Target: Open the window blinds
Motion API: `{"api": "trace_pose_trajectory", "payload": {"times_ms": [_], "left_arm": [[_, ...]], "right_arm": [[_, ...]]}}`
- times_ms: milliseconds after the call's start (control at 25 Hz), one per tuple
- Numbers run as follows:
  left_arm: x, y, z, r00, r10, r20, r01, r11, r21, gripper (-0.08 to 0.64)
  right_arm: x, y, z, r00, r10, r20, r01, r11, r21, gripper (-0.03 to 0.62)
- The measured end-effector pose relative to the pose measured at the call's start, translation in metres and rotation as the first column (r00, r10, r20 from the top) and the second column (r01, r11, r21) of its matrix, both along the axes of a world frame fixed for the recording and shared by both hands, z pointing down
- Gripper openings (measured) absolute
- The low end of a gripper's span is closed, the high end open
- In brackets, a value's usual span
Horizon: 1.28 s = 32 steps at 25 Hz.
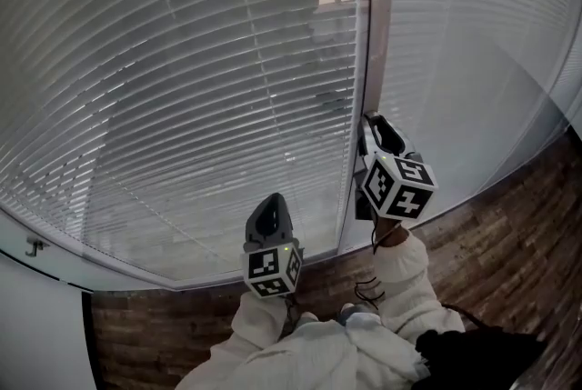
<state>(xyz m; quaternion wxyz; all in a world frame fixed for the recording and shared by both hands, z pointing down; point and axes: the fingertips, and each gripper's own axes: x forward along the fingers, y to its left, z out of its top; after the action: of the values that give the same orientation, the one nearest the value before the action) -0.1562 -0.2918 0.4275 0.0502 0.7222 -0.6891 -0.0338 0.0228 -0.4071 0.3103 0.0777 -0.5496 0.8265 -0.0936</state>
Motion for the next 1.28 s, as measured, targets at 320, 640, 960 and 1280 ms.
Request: {"api": "trace_pose_trajectory", "payload": {"times_ms": [320,640,960,1280], "left_arm": [[0.004,-0.007,0.002,1.000,0.022,-0.005,-0.022,1.000,0.001,0.000],[0.013,-0.011,0.003,0.999,0.035,-0.003,-0.035,0.999,-0.007,0.000],[0.009,-0.007,0.006,1.000,0.017,-0.004,-0.018,1.000,-0.016,0.000],[0.010,-0.010,0.004,1.000,0.016,0.002,-0.016,1.000,-0.009,0.000]], "right_arm": [[-0.008,0.002,-0.002,0.877,0.030,-0.480,0.031,0.993,0.118,0.130],[-0.014,0.005,0.001,0.387,0.236,-0.891,0.136,0.942,0.308,0.130],[-0.016,0.009,0.007,-0.042,0.388,-0.921,0.321,0.878,0.355,0.130],[-0.013,0.008,0.007,0.149,0.392,-0.908,0.272,0.866,0.419,0.132]]}}
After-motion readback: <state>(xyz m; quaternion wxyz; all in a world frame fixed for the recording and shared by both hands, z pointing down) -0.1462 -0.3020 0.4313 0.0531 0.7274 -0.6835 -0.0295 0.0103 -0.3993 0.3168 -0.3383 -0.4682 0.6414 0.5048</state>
